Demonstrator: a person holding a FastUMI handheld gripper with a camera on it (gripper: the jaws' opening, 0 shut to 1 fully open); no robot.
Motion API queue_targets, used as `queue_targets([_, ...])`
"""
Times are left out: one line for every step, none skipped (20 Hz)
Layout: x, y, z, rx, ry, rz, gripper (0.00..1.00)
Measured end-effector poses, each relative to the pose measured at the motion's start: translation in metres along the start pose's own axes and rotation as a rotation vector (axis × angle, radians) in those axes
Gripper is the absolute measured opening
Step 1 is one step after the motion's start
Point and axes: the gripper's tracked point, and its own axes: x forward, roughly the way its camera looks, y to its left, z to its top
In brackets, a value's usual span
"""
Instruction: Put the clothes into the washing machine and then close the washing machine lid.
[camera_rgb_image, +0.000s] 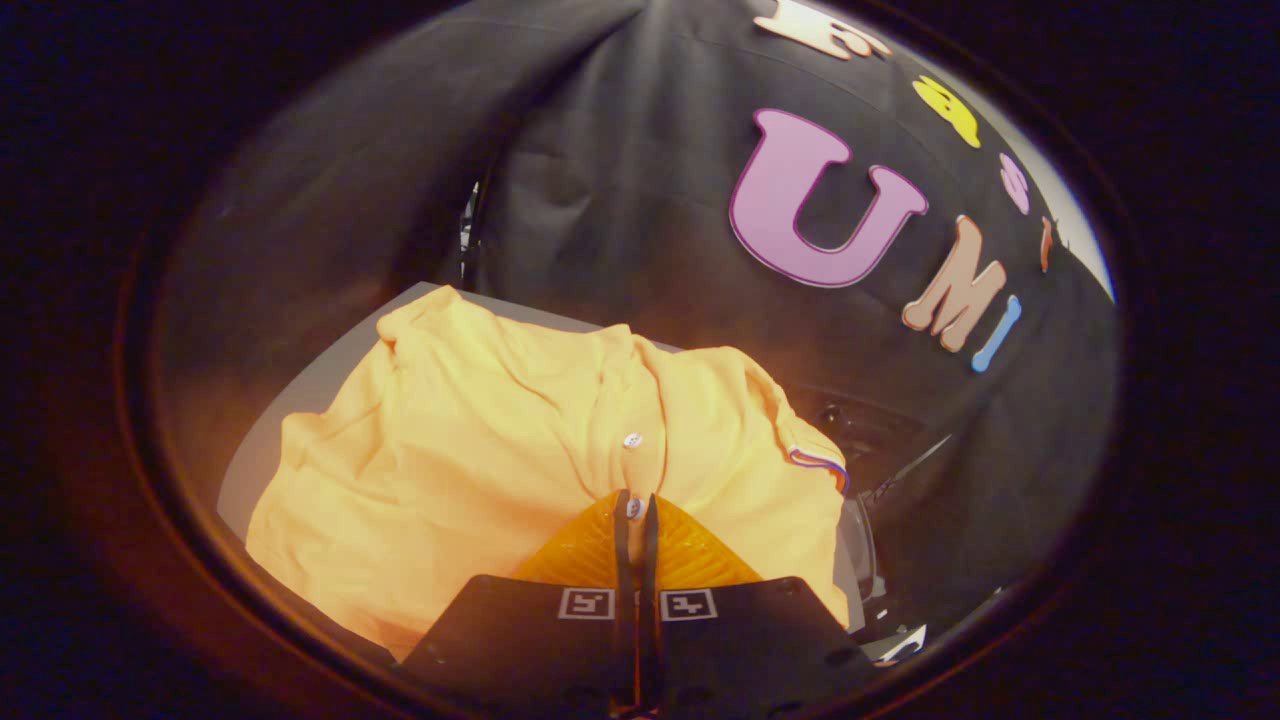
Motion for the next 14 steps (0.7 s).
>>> queue_targets([-0.005, 0.001, -0.002, 0.033, 0.003, 0.015, 0.02])
queue_targets([-0.007, 0.000, -0.002, 0.063, -0.002, 0.037, 0.02])
queue_targets([-0.011, -0.007, 0.003, 0.092, -0.018, 0.062, 0.02])
queue_targets([-0.019, -0.015, 0.007, 0.120, -0.037, 0.078, 0.02])
queue_targets([-0.032, -0.019, 0.012, 0.143, -0.050, 0.086, 0.02])
queue_targets([-0.042, -0.025, 0.014, 0.153, -0.056, 0.086, 0.02])
queue_targets([-0.051, -0.031, 0.016, 0.153, -0.061, 0.082, 0.02])
queue_targets([-0.059, -0.039, 0.018, 0.147, -0.068, 0.074, 0.02])
queue_targets([-0.068, -0.047, 0.017, 0.137, -0.076, 0.068, 0.02])
queue_targets([-0.077, -0.054, 0.019, 0.126, -0.086, 0.065, 0.02])
queue_targets([-0.087, -0.062, 0.021, 0.121, -0.099, 0.061, 0.02])
queue_targets([-0.095, -0.070, 0.023, 0.125, -0.110, 0.056, 0.02])
queue_targets([-0.103, -0.079, 0.025, 0.131, -0.119, 0.049, 0.02])
queue_targets([-0.111, -0.089, 0.027, 0.139, -0.131, 0.045, 0.02])
